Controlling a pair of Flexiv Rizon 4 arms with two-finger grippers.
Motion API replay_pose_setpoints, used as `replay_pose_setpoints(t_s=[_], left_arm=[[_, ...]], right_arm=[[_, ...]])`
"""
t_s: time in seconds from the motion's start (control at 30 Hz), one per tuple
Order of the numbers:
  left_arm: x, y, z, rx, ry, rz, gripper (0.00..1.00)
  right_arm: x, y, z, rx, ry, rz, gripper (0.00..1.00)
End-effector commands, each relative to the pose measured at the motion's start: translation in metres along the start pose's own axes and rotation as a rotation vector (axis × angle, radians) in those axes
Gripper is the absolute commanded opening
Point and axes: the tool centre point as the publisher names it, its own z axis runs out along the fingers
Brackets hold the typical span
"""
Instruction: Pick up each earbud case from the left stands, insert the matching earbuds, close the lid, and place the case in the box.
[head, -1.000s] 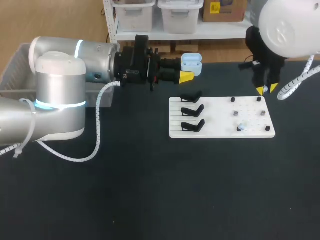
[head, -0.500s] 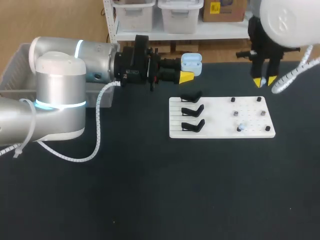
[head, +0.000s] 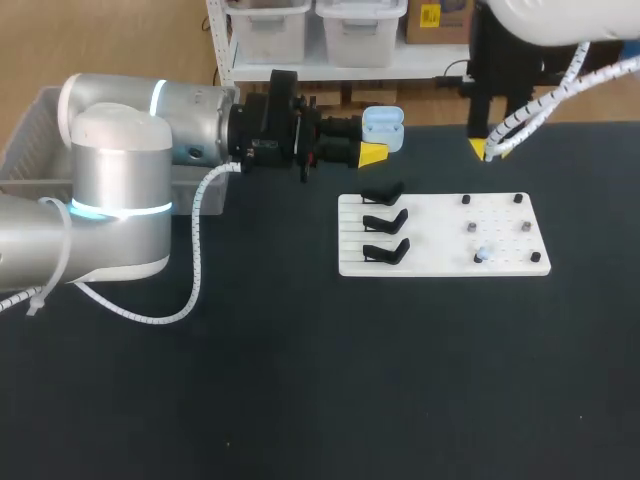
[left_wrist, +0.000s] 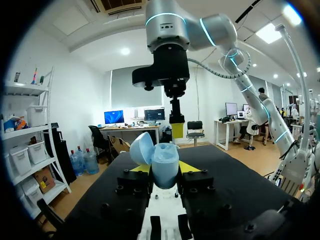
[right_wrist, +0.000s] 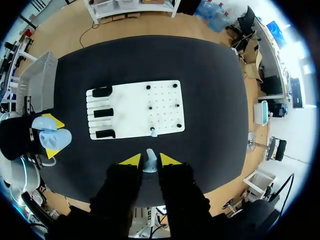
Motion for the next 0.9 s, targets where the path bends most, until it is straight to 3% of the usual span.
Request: replay_pose_setpoints(t_s=[0.03,0.4,0.43,0.63,0.9], left_arm=[[0.001,0.0,0.0,-0.001,-0.002,0.001,0.0],[0.001,0.0,0.0,-0.001,-0.002,0.001,0.0],[0.001,0.0,0.0,-0.001,-0.002,0.001,0.0],[0.003,0.0,0.004,0.007,0.01,0.02,0.0],[0.014,-0.009,0.014,0.005,0.023,0.048,0.0]], right_arm=[[-0.001,0.001,0.0,0.001,0.001,0.001,0.0],[-0.001,0.001,0.0,0.001,0.001,0.001,0.0],[0.0,0.004,-0.004,0.047,-0.04,0.018,0.0],[0.008,0.022,-0.033,0.028,-0.071,0.097,0.0],[0.016,0.027,-0.046,-0.009,0.0,0.237,0.0]])
